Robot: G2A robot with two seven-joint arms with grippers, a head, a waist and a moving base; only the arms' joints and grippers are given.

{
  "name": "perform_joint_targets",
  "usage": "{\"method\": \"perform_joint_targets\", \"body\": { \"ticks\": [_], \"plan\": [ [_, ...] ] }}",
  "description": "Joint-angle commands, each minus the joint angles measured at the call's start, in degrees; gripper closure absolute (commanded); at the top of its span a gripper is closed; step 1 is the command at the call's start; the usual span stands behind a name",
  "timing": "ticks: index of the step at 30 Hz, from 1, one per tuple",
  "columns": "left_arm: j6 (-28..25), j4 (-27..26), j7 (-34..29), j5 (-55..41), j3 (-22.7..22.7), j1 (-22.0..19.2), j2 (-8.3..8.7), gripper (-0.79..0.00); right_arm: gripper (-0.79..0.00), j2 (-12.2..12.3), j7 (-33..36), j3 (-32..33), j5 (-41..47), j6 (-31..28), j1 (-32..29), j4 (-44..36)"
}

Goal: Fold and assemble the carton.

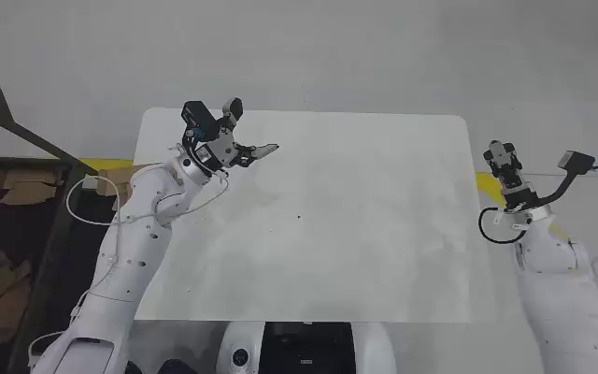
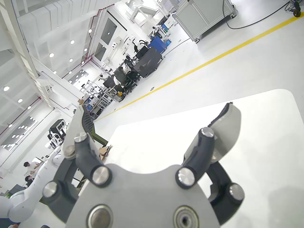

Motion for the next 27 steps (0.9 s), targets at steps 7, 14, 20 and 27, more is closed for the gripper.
{"method": "perform_joint_targets", "body": {
  "ticks": [7,14,20,27],
  "plan": [
    [0.00,0.00,0.00,0.00,0.00,0.00,0.00,-0.785,-0.785,0.00,0.00,0.00,0.00,0.00,0.00,0.00],
    [0.00,0.00,0.00,0.00,0.00,0.00,0.00,-0.785,-0.784,0.00,0.00,0.00,0.00,0.00,0.00,0.00],
    [1.46,-0.03,-0.98,-1.91,-0.74,0.39,-0.01,-0.785,-0.785,0.00,0.00,0.00,0.00,0.00,0.00,0.00],
    [1.46,0.97,-7.77,-14.26,-5.85,2.70,0.51,-0.785,-0.785,0.00,0.00,0.00,0.00,0.00,0.00,0.00]
  ]
}}
